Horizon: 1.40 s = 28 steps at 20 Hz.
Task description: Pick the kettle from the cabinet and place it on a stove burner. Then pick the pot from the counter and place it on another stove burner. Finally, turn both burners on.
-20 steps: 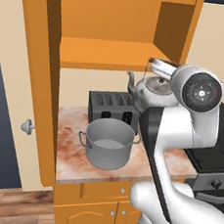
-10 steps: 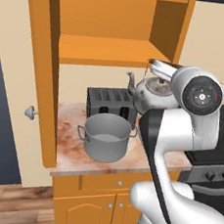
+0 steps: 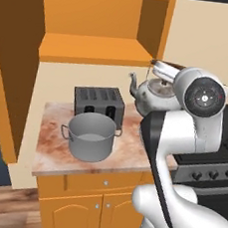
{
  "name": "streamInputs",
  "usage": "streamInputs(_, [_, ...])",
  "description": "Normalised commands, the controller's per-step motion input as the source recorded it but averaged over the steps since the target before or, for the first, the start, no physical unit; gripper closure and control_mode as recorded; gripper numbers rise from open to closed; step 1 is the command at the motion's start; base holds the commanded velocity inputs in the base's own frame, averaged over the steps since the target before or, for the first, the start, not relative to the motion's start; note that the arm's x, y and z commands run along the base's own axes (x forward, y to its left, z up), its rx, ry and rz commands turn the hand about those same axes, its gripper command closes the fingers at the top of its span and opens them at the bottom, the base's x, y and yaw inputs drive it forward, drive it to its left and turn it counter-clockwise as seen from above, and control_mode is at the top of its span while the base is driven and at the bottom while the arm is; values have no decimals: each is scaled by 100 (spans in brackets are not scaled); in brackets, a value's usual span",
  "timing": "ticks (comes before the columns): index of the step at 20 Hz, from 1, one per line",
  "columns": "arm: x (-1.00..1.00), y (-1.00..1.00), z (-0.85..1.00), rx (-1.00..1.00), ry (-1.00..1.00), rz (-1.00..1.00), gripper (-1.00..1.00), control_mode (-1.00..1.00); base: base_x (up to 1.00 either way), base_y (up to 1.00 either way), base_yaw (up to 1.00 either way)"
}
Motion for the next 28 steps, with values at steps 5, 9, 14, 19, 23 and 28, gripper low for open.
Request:
streamInputs(5, [0,0,0,0,0,0,100,100,-12,-53,0])
streamInputs(9, [0,0,0,0,0,0,100,100,-3,-47,0])
streamInputs(14, [0,0,0,0,0,0,100,100,-1,-46,0])
streamInputs(19, [0,0,0,0,0,0,100,100,0,-42,0])
streamInputs(23, [0,0,0,0,0,0,100,100,4,-40,0])
streamInputs(28, [0,0,0,0,0,0,100,100,18,-38,1])
